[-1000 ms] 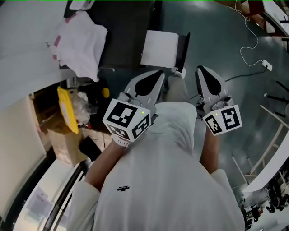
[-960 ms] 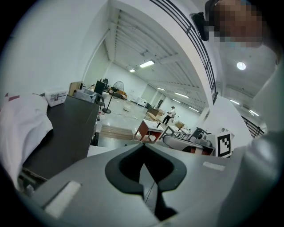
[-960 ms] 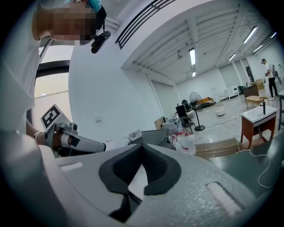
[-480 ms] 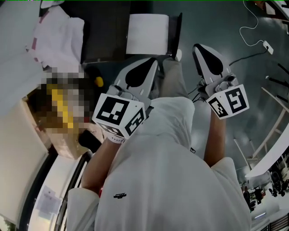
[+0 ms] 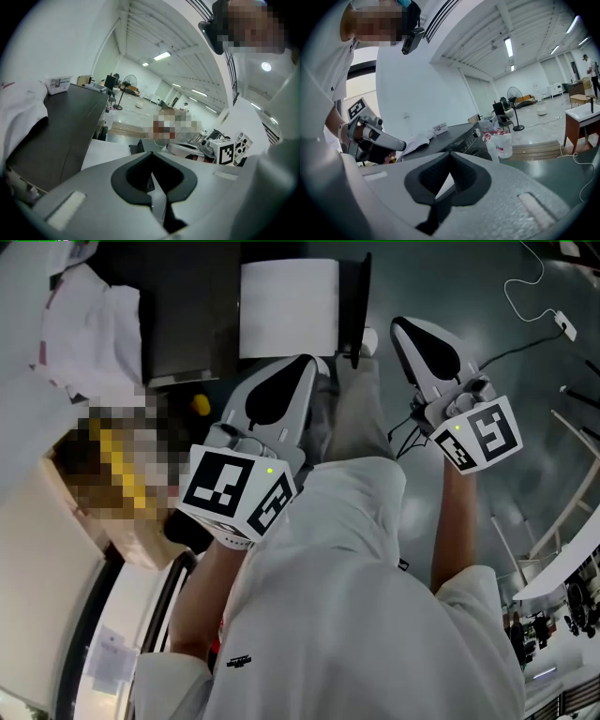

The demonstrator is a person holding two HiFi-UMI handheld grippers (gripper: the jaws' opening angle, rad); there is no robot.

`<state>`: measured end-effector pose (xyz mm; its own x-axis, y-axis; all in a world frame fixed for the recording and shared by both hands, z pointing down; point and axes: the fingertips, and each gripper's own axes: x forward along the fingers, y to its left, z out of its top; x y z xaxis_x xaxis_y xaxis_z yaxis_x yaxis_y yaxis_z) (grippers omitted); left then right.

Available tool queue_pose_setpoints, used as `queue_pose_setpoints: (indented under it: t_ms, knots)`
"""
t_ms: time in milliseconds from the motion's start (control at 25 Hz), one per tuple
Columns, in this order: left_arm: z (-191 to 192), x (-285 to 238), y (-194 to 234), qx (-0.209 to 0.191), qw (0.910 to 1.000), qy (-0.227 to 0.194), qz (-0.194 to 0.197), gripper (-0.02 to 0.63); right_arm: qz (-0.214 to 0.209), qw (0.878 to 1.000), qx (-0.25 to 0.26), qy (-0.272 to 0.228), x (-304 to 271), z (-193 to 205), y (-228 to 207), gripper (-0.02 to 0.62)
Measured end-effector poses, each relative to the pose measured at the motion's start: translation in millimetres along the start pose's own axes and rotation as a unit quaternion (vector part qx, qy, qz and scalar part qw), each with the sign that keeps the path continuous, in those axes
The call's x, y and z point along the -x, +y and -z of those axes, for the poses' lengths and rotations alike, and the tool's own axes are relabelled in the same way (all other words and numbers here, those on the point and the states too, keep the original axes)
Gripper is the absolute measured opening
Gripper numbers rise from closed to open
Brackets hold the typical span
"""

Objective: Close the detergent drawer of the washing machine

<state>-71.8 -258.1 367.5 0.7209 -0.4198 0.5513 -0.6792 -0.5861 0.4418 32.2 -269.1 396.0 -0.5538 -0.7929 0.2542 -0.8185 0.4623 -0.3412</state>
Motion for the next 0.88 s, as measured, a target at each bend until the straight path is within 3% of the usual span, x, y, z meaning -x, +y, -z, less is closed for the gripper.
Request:
queue_pose_setpoints:
  t_ms: [880]
  knots:
    - [33.9,-38.9,25.9,0.022,0.9992,0.03,-0.012,0.017,-0.05,0.994,0.048,0.08,-42.1,95.0,-29.9,0.002]
